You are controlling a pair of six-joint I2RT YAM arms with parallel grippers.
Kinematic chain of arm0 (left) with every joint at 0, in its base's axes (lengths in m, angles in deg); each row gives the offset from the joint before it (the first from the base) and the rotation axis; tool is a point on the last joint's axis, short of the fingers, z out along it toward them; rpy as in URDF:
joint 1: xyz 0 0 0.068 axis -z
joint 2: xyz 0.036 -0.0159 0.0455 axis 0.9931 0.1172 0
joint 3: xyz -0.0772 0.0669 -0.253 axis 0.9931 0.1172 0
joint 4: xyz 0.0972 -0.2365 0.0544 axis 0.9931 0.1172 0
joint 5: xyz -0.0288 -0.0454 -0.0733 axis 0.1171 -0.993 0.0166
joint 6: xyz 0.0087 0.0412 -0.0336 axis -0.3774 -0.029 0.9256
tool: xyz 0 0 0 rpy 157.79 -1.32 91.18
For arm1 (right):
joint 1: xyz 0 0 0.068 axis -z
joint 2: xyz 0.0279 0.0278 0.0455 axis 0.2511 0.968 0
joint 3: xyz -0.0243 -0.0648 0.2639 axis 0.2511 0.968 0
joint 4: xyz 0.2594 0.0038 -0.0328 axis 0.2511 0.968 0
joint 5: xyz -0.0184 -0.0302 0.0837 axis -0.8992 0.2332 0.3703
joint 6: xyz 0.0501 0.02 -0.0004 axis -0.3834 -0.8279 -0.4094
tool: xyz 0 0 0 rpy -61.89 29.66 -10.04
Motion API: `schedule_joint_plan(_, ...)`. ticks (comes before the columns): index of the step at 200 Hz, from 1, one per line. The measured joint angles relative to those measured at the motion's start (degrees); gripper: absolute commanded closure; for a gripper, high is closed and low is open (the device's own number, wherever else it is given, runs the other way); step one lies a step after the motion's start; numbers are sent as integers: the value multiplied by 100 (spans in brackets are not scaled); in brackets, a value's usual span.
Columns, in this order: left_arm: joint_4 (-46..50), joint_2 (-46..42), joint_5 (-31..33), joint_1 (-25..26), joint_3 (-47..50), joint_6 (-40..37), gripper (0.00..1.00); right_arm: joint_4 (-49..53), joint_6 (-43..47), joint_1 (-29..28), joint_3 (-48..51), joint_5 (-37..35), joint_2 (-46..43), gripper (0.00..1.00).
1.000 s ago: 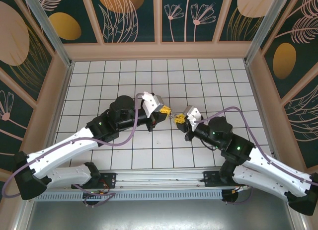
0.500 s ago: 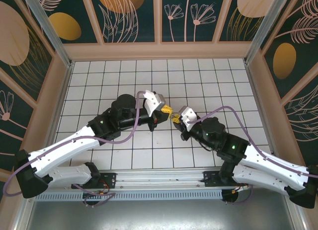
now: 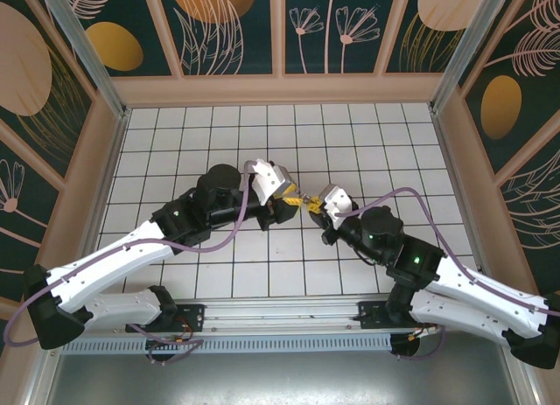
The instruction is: Put the keys on the keyring
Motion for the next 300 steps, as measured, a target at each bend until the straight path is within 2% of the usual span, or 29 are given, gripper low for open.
schedule_joint_plan(46, -39, -385, 339, 66, 728, -365, 53, 31, -2, 0, -26, -7, 116, 100)
schedule_joint_plan(90, -225, -345, 485, 138, 730, -597, 54, 39, -13, 0, -90, -9, 184, 100)
schedule_joint_plan(149, -669, -157, 522, 229, 723, -636, 66, 39, -24, 0, -92, -9, 210, 100)
schedule_joint_plan(234, -831, 31, 855, 363, 636, -669, 71, 37, -26, -2, -92, -59, 227, 100)
schedule_joint_plan(300, -973, -4, 1019, 363, 625, -664, 69, 33, -24, -4, -92, -94, 229, 100)
